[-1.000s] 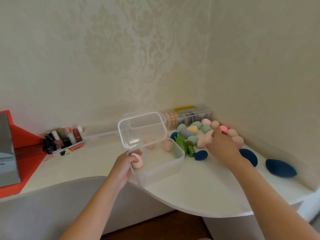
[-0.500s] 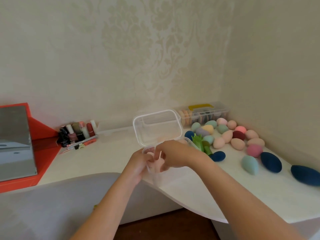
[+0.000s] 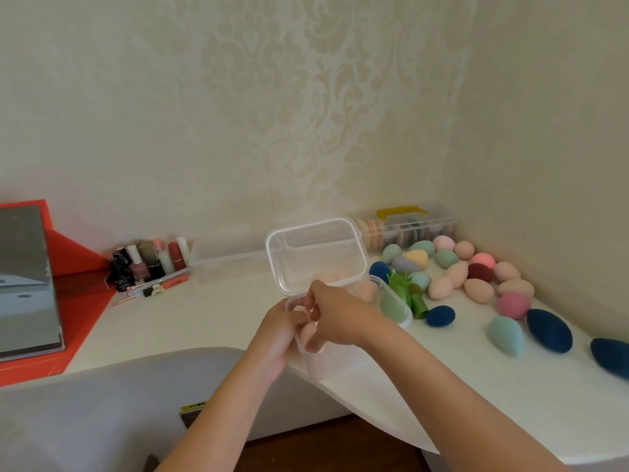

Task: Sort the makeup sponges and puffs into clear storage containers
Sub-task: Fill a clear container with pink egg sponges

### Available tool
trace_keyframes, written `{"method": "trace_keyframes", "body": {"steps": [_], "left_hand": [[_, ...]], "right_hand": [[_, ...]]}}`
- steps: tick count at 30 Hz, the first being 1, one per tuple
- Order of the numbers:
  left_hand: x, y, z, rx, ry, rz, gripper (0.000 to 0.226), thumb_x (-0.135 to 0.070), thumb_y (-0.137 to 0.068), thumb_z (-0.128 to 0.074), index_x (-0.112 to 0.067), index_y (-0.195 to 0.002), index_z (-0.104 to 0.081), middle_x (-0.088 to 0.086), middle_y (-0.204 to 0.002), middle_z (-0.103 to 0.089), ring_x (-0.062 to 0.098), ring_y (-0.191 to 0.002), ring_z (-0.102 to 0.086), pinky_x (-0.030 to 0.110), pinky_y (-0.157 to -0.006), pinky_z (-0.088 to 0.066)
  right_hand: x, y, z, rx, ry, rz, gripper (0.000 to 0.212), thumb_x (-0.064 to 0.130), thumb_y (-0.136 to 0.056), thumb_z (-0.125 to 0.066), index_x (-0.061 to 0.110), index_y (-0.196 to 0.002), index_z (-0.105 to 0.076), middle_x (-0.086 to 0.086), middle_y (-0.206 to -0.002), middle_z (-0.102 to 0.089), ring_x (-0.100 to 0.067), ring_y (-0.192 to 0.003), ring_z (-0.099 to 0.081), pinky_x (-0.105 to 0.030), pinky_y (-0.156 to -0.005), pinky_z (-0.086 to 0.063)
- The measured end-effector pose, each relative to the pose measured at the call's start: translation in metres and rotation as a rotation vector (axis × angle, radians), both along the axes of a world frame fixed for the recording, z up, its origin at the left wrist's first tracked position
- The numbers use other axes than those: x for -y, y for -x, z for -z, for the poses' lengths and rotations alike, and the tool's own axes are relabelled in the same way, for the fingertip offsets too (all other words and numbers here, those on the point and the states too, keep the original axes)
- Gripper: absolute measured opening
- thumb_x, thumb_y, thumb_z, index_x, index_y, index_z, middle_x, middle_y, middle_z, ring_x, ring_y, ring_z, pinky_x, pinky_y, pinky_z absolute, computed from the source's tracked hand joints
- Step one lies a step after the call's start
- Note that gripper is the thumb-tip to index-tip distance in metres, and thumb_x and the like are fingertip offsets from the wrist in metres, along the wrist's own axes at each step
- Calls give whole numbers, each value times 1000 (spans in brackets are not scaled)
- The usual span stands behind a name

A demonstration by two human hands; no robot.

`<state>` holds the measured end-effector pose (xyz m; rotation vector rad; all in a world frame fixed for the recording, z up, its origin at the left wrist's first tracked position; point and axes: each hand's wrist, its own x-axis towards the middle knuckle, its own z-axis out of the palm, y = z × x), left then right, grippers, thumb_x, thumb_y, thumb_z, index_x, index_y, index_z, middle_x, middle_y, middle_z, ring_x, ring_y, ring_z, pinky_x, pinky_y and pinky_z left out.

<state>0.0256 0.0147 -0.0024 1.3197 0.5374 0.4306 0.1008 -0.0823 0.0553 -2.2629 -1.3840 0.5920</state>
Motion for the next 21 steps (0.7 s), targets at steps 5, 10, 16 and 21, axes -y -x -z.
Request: {"method": "trace_keyframes", "body": {"steps": [5,10,16,21], "left_hand": [[5,5,-3,79,-77,146,32,0,-57,-48,-2,-86,-61,10,-76,-56,19,-74,-55,29,-66,-42],[3,3,-4,57,-55,132,36,3,-51,-47,-3,-82,-62,11,-77,-57,20,-76,-56,28,-66,-43],[-5,-5,3,-54,25,33,63,2,-43,-52,2,-106,-62,13,-94,-66,25,-89,-63,30,-70,-47],[-1,-3,0,-76,0,43,62,0,-46,-57,0,-108,-63,15,-97,-65,25,-91,-60,32,-78,-44]], "right_hand": [[-7,2,7,3,25,-3,38,3,-72,-70,10,-96,-41,2,-80,-48,-9,-64,-43,-22,-54,-34],[-7,-1,7,-8,36,-24,32,2,-71,-69,11,-88,-44,-4,-81,-47,-15,-67,-41,-23,-53,-30],[2,-11,-4,-75,43,-68,31,10,-76,-71,5,-105,-62,-2,-96,-63,-14,-83,-52,-23,-68,-40],[22,-20,-17,-164,-120,-33,22,16,-84,-67,11,-104,-65,-2,-101,-69,-6,-72,-61,-14,-59,-42]]}}
